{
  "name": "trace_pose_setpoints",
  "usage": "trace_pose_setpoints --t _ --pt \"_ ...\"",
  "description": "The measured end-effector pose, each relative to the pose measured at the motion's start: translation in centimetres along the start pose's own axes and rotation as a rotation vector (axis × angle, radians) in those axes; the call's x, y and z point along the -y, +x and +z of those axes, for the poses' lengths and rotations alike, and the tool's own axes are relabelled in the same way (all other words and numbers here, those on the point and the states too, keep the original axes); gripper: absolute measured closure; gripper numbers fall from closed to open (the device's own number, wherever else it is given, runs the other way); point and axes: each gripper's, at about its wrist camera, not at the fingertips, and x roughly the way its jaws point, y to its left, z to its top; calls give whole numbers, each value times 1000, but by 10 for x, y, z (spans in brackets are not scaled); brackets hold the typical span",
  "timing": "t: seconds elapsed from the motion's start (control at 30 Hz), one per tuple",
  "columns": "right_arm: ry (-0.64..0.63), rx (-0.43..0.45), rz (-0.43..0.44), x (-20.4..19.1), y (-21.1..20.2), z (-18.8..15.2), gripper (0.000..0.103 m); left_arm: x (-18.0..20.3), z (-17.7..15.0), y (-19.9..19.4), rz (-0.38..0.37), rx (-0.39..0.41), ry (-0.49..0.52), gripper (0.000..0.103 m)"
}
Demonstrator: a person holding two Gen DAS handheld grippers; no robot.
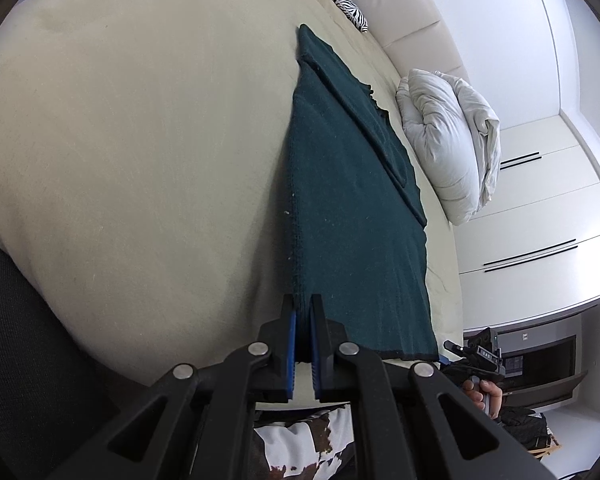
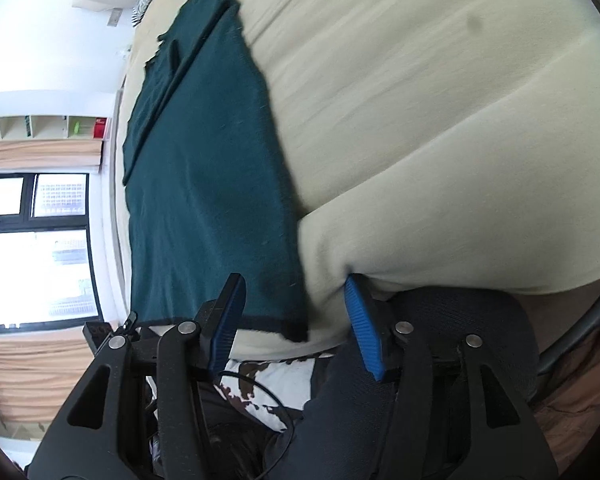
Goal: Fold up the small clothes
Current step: 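Grasp the sweater hem with both grippers and lift it toward the collar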
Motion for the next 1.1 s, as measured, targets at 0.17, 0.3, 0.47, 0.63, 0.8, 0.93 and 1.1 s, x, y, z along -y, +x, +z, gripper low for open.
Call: trace_pose_setpoints --t 0.17,0.3,0.47,0.63,0.8,0.93,1.1 --pt "-2 3 7 -9 8 1 53 0 -1 0 4 -1 4 96" --pt "5 9 34 -6 5 -4 65 -1 -2 1 5 -7 -2 96" --pt "-10 2 32 -12 13 -11 75 -4 -2 2 -4 -10 -17 96" --pt "12 18 58 -7 14 -14 79 -7 -2 1 -8 -6 -22 96" --pt "28 48 97 1 8 -15 79 -8 -2 0 -11 -4 -22 96" --pt "22 67 101 3 6 -15 81 -9 -2 1 -9 -3 -24 96" --pt "11 96 93 3 1 -18 95 -10 -2 0 -8 -4 -21 97"
